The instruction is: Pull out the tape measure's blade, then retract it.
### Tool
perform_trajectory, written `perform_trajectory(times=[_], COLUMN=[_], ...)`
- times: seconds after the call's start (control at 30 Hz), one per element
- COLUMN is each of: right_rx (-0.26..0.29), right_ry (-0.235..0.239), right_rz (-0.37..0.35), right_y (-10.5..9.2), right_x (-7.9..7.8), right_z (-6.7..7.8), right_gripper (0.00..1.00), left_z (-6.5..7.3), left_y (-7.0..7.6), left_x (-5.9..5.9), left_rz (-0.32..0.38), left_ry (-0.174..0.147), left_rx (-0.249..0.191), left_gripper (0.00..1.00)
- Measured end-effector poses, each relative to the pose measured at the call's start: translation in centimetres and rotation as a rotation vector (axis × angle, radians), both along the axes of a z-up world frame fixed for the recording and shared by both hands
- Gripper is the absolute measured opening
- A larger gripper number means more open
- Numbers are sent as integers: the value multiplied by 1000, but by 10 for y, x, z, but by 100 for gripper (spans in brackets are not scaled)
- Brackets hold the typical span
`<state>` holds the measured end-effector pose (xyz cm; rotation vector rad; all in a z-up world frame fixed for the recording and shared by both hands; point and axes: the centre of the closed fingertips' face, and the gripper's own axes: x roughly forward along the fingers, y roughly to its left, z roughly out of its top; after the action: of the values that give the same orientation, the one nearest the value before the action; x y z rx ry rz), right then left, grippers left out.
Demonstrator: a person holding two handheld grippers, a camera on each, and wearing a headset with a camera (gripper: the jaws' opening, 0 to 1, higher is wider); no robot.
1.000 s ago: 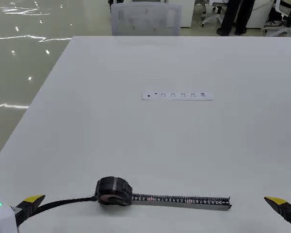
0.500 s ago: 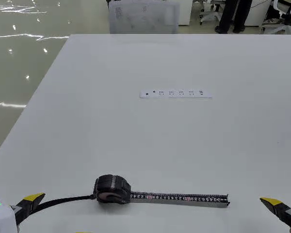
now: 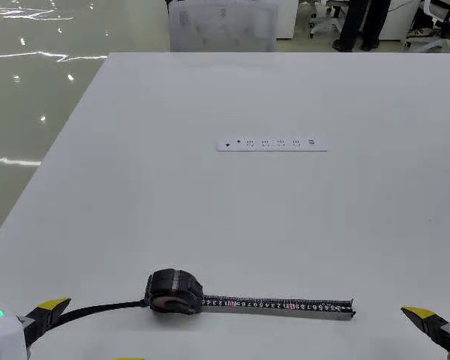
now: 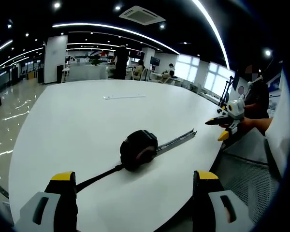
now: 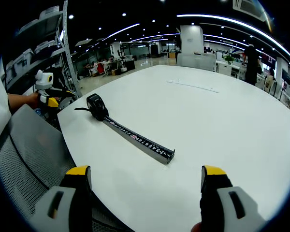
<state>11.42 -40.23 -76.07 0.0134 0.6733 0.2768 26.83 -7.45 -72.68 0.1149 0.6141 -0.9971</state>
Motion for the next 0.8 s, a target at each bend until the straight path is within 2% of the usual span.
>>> perform_trajectory(times=[0.57,0.8], right_rx=[-6,-11], right_ry=[8,-4], right_rz=[14,16], right_y=[2,1], right_x=[-2,0], right_z=[-1,1], right_gripper=[95,95], left_z=[-2,1], left_y=[3,2], left_x=[0,3], left_rz=[6,26], left_ry=[3,12], left_rx=[2,-4], left_gripper=[97,96])
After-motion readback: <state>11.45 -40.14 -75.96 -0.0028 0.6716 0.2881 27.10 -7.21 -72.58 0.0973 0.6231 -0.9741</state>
